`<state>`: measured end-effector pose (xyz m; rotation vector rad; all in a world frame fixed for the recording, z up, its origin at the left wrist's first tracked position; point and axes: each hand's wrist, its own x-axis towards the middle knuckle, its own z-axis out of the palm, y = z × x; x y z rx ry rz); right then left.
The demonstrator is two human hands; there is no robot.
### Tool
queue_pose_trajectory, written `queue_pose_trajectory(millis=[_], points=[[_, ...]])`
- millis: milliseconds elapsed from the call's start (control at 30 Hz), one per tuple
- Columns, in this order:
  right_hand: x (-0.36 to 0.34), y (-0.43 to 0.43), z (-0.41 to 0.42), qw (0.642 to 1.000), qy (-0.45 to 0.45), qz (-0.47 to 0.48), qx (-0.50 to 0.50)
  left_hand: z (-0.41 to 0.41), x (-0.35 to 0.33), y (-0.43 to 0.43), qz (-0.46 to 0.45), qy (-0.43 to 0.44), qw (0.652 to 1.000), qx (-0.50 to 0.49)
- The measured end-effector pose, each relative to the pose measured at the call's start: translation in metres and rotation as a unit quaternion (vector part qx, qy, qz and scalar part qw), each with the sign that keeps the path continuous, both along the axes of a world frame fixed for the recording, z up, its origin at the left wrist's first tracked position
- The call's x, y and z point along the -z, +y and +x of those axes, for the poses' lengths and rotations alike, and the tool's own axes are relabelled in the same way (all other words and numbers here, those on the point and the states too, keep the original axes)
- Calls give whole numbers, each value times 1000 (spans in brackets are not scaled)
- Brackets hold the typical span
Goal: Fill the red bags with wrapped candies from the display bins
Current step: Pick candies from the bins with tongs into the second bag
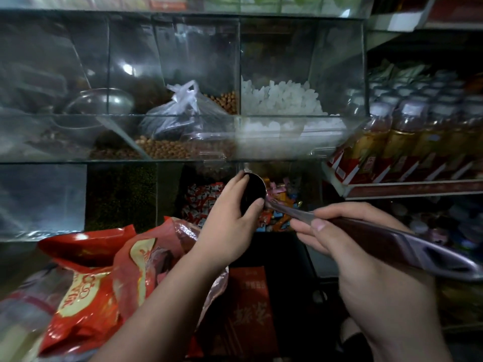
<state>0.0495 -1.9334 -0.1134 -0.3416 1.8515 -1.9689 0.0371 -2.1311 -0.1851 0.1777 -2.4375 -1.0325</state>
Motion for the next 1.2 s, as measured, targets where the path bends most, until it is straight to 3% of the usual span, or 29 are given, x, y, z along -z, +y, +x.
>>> queue_pose_trajectory(millis=[67,133,200,267,333,400,533,733,833,900,1000,1067,1200], points=[[-3,-13,11,996,-10,-21,-89,26,1,-5,-7,-3,1000,-25],[-11,-16,19,994,15,26,-103,54,3,-14,-9,2,998,-58],[-2,-18,27,992,-3,-68,-109,82,9,-26,6,12,995,-99],[6,-29,35,996,5,-25,-84,110,20,-40,-4,15,987,-158],[17,-45,46,988,132,37,-67,133,32,-51,-36,12,974,-225],[33,-55,52,969,222,100,-50,146,43,-61,-53,-6,963,-265],[52,-84,50,934,291,168,-121,152,53,-68,-55,-52,957,-280],[85,-121,37,854,363,265,-262,151,60,-72,-58,-143,936,-315],[106,-131,30,820,379,321,-284,153,68,-74,-7,-112,955,-273],[119,-137,29,828,363,333,-268,154,69,-69,20,-86,965,-246],[132,-154,28,899,290,293,-149,152,72,-58,24,-69,975,-209],[138,-163,24,924,237,295,-57,151,73,-55,24,-63,976,-209],[146,-161,22,970,88,224,-16,150,70,-59,36,-65,971,-227]])
